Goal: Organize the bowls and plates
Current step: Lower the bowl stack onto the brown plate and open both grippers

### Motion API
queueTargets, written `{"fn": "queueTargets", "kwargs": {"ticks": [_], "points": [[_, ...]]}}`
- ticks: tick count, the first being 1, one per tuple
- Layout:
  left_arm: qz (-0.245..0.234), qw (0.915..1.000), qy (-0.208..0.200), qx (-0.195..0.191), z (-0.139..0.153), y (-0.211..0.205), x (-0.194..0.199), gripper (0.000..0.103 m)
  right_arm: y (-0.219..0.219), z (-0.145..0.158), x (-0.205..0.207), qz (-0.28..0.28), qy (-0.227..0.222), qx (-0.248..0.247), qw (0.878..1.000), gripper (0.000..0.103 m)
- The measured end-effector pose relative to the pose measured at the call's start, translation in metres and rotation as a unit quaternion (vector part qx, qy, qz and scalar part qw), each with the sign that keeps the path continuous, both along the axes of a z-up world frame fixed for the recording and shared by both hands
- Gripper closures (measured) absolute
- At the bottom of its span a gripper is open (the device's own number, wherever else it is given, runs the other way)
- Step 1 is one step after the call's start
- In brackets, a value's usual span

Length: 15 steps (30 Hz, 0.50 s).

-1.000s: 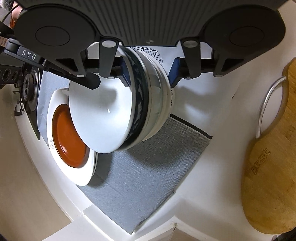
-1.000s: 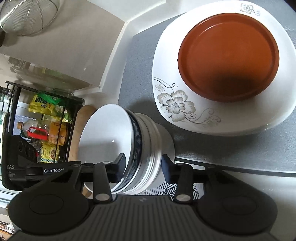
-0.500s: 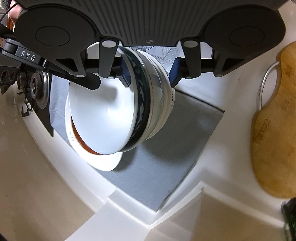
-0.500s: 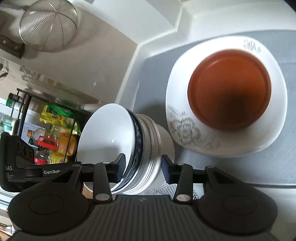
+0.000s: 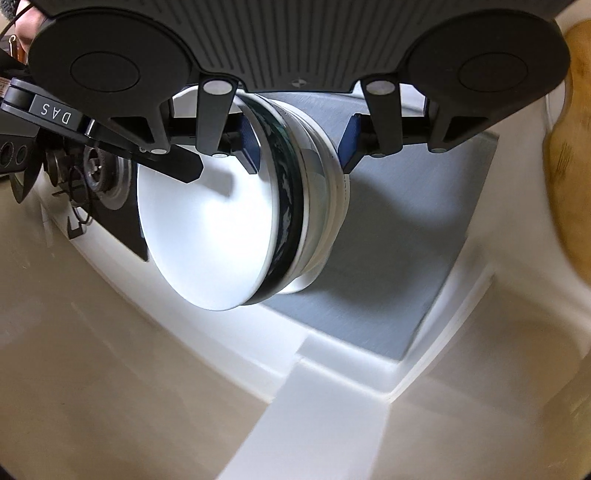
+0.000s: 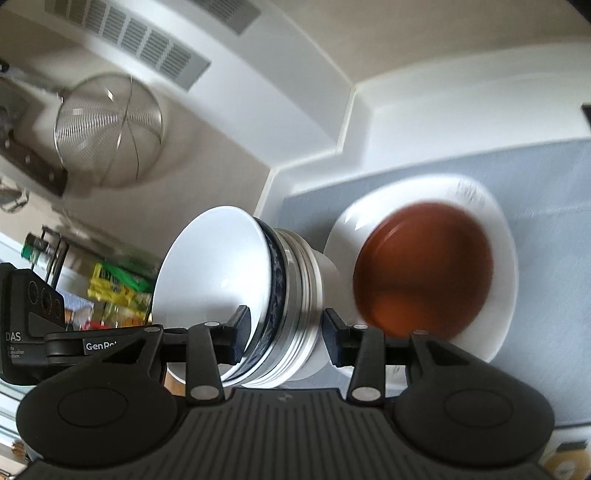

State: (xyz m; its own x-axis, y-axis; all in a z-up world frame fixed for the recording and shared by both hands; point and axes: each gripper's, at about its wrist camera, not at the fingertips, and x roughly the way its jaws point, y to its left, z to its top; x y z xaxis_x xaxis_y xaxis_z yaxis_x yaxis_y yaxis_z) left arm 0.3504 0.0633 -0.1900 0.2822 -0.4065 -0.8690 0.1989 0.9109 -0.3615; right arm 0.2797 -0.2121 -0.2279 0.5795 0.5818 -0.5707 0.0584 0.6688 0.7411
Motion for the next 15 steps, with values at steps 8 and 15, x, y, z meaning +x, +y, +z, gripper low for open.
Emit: {"fn": "queueTargets", "kwargs": {"ticks": [8, 15], "points": [[-0.034, 0.9989, -0.03, -0.008, 0.027, -0.039, 0.022, 0.053, -0.036, 0.025, 0.013, -0.036, -0.029, -0.014, 0.999, 0.056], [-0.056, 0.9971, -0.05, -0.009, 0.041, -0.067, 0.04, 0.053, -0.058, 0.042, 0.03, -0.063, -0.044, -0.031, 0.997, 0.056]]}}
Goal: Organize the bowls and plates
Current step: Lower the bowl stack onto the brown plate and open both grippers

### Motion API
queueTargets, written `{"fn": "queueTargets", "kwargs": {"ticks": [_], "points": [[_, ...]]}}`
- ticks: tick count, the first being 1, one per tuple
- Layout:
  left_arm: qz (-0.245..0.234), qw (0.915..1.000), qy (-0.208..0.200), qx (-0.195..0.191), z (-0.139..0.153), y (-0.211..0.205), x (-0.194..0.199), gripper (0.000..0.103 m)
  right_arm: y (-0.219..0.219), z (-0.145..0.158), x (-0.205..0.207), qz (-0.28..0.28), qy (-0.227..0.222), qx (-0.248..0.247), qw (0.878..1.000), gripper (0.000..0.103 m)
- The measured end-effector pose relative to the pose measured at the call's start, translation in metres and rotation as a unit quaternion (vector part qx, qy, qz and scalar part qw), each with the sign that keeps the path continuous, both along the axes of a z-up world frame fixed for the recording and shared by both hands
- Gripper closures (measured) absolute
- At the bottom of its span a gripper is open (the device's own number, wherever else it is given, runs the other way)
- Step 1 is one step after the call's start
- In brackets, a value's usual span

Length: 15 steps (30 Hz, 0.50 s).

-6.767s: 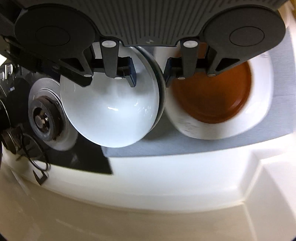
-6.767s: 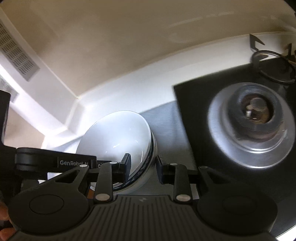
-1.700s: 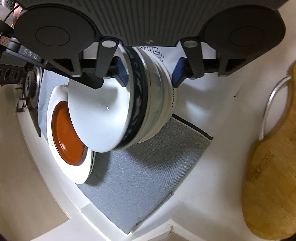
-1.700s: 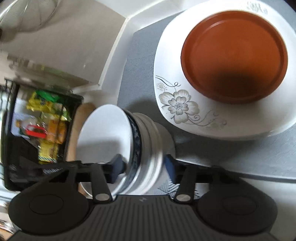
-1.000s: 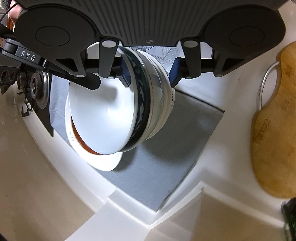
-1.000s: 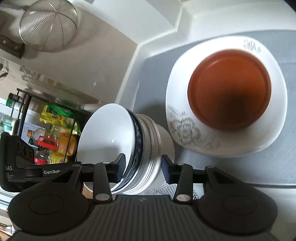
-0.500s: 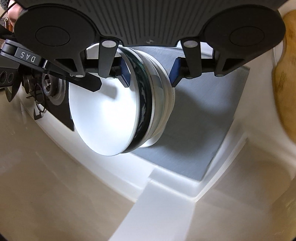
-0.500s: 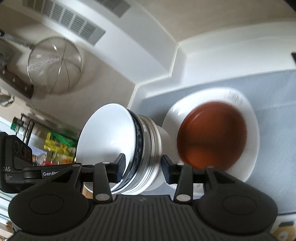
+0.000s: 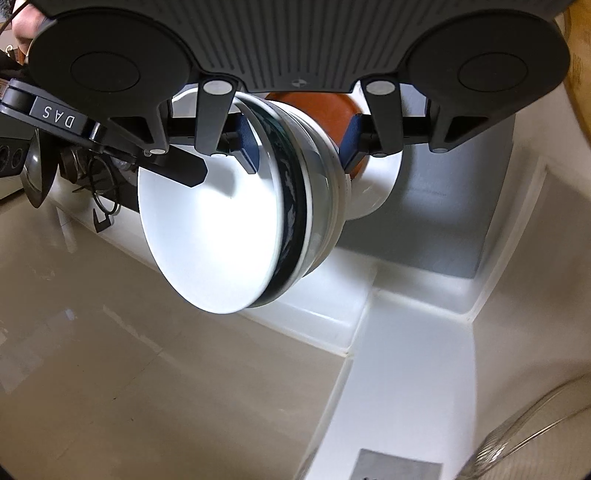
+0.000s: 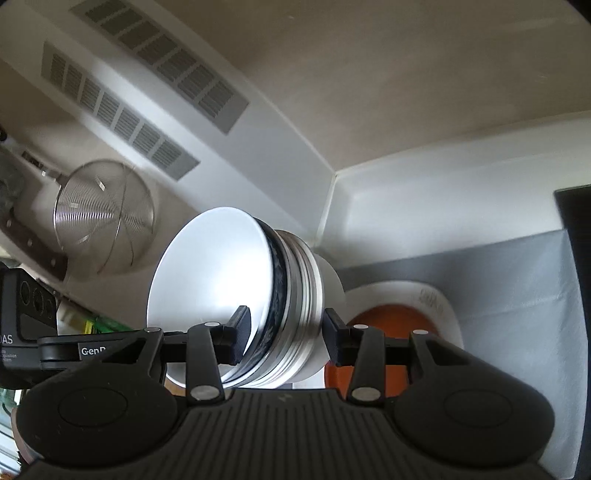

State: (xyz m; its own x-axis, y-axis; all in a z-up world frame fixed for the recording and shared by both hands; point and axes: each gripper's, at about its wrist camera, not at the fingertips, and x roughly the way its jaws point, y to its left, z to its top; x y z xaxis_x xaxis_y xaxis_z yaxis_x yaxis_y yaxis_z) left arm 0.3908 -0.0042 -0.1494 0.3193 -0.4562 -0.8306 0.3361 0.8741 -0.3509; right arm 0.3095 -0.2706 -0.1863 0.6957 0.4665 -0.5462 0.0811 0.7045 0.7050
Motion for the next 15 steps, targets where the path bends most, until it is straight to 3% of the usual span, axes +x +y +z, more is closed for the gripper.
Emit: {"fn": "queueTargets", "kwargs": {"ticks": [5, 15], "points": [[-0.005, 0.9998, 0.016, 0.006, -0.012, -0.011, 0.012, 0.053, -0.01, -0.011, 0.007, -0.01, 0.009, 0.005, 1.0, 0.056], [-0.007, 0.9983, 0.052, 0.026, -0.065, -0.016, 0.028, 0.052, -0.009, -0.064, 0.013, -0.011, 0.051, 0.015, 0.999, 0.056]]}}
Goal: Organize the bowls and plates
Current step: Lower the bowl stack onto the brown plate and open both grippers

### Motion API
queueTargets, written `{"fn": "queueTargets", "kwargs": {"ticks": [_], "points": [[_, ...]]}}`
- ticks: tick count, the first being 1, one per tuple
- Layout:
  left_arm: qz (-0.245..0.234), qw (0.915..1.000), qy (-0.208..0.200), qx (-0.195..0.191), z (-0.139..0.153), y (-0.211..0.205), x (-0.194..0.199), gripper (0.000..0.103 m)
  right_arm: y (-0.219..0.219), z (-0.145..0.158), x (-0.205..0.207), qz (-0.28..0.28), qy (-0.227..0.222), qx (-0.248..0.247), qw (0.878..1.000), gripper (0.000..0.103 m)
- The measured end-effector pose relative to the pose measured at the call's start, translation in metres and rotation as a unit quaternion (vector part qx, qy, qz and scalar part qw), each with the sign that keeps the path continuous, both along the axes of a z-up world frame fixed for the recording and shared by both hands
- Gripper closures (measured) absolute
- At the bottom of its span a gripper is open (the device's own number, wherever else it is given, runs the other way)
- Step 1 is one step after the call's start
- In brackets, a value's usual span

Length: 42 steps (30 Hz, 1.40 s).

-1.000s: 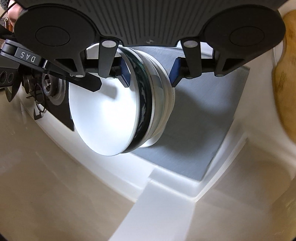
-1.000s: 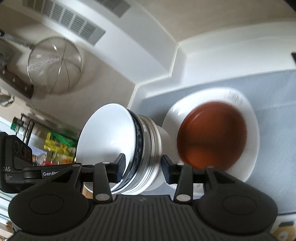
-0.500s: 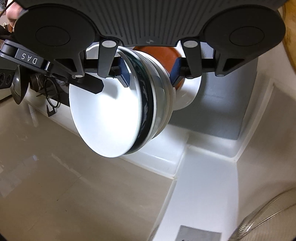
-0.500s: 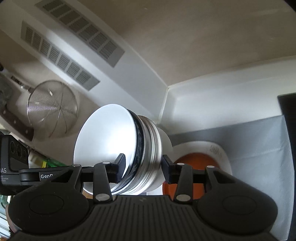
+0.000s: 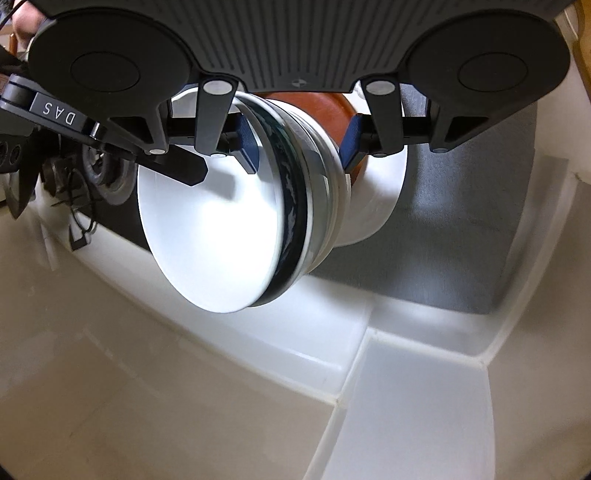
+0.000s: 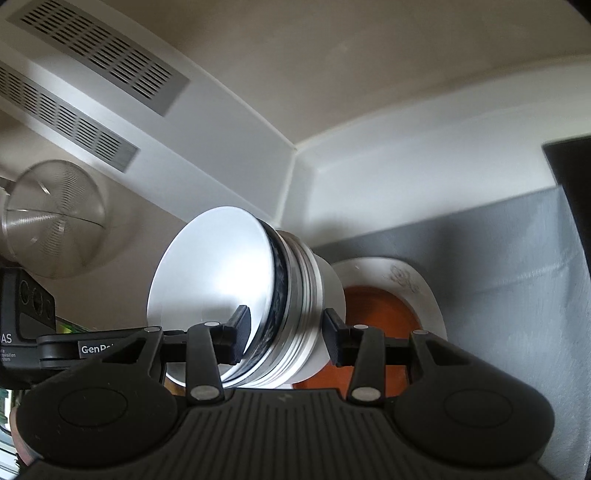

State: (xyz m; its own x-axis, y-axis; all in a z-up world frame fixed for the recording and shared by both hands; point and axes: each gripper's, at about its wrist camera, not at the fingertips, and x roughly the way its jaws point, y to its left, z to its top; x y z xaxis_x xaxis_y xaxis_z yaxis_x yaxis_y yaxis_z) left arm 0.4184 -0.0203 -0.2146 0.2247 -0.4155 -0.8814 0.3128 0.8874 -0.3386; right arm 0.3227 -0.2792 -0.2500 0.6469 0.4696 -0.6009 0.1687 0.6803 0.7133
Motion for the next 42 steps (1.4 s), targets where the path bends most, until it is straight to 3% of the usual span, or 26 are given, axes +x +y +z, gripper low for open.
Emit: {"fn": "queueTargets", "kwargs": {"ticks": [6, 12, 19, 23, 27, 29, 32, 38, 42], "points": [[-0.005, 0.9998, 0.017, 0.01, -0.028, -0.002, 0.003, 0.052, 0.005, -0.029, 0.003, -0.005, 0.026, -0.002, 1.0, 0.056], [-0.008, 0.9995, 0.03, -0.006, -0.044, -0.003, 0.008, 0.051, 0.004, -0.037, -0.002, -0.011, 0.036, -0.013, 0.999, 0.056], [-0.019, 0.9995, 0.024, 0.008, -0.061, -0.009, 0.002, 0.051, 0.009, -0.05, -0.003, -0.008, 0.041, -0.03, 0.999, 0.056], [-0.031, 0.9993, -0.001, 0.023, -0.061, -0.019, -0.011, 0.05, 0.013, -0.056, -0.004, -0.009, 0.041, -0.044, 0.998, 0.056], [-0.026, 0.9995, 0.007, 0.014, -0.063, -0.015, -0.012, 0.05, 0.017, -0.054, -0.007, -0.01, 0.038, -0.057, 0.998, 0.056], [-0.018, 0.9991, 0.031, 0.02, -0.06, -0.013, -0.015, 0.049, 0.02, -0.052, -0.007, -0.016, 0.051, -0.055, 0.997, 0.056], [-0.022, 0.9993, 0.012, 0.029, -0.061, -0.013, -0.023, 0.048, 0.029, -0.05, -0.01, -0.002, 0.053, -0.071, 0.996, 0.055], [-0.014, 0.9997, 0.016, 0.007, -0.073, -0.008, -0.018, 0.048, 0.029, -0.054, -0.011, -0.004, 0.049, -0.079, 0.996, 0.055], [-0.005, 0.9998, 0.014, -0.01, -0.065, 0.004, -0.021, 0.049, 0.02, -0.049, -0.017, -0.02, 0.042, -0.057, 0.997, 0.051]]}}
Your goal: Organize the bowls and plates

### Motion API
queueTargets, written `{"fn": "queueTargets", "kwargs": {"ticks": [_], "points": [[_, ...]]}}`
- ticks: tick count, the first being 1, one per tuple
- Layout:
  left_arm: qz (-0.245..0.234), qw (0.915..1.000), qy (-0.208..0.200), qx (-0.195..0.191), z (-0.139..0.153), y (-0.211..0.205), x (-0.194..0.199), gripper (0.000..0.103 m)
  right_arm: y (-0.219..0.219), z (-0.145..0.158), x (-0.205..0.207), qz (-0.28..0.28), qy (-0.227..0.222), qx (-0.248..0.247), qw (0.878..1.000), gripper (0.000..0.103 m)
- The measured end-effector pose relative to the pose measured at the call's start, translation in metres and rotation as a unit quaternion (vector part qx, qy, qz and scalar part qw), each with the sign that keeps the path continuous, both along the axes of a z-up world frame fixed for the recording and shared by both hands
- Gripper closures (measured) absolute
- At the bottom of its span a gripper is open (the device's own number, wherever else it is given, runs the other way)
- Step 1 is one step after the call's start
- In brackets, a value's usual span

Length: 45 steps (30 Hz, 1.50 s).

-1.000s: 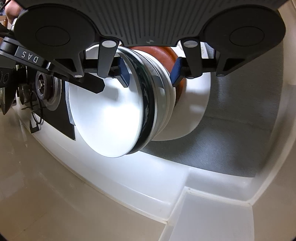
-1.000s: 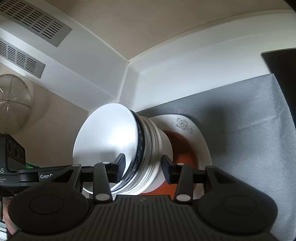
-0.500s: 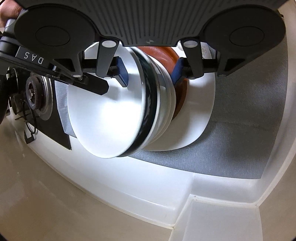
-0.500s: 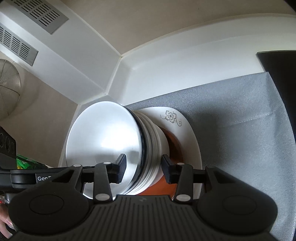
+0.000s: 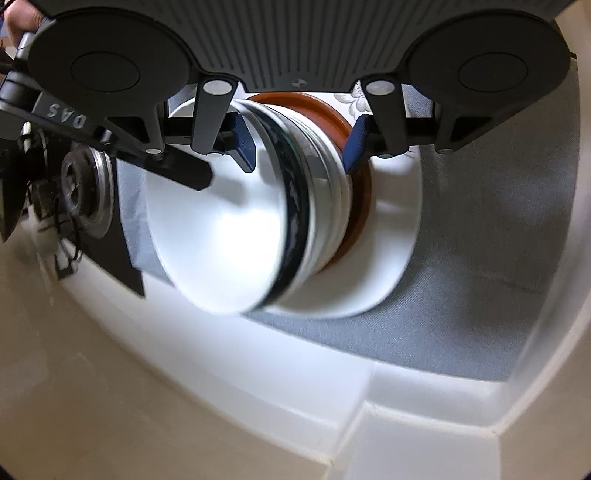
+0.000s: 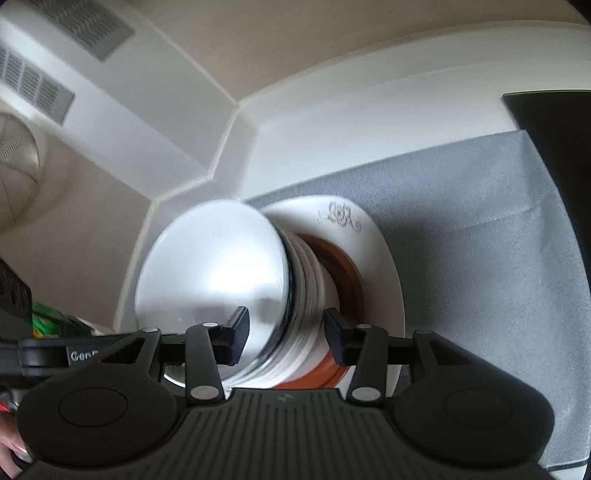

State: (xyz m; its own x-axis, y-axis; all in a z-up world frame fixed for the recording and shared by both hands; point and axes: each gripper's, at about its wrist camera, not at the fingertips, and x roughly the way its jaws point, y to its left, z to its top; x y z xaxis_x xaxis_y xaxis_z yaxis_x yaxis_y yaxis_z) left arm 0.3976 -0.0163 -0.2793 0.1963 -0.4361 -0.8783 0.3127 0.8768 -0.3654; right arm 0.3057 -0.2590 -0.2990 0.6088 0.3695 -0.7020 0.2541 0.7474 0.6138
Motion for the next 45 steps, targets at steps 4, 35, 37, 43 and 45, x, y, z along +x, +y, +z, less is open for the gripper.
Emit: {"fn": "queueTargets", "kwargs": {"ticks": [4, 35, 37, 43, 45], "points": [[-0.018, 0.9995, -0.024, 0.006, 0.001, -0.001, -0.001, 0.051, 0.002, 0.009, 0.001, 0.019, -0.015, -0.01, 1.0, 0.05], [0.052, 0.9451, -0.298, 0.122, 0.27, -0.045, -0.294, 0.0, 0.041, 0.248, -0.219, -0.018, -0.072, -0.251, 0.965, 0.0], [0.056, 0.9453, -0.294, 0.129, 0.277, -0.044, -0.309, 0.0, 0.041, 0.256, -0.238, -0.026, -0.069, -0.245, 0.967, 0.0], [0.045, 0.9432, -0.297, 0.142, 0.286, -0.047, -0.342, 0.0, 0.039, 0.264, -0.282, -0.032, -0.065, -0.219, 0.973, 0.0], [0.048, 0.9416, -0.298, 0.15, 0.287, -0.048, -0.352, 0.0, 0.041, 0.265, -0.292, -0.033, -0.065, -0.22, 0.973, 0.0]]}}
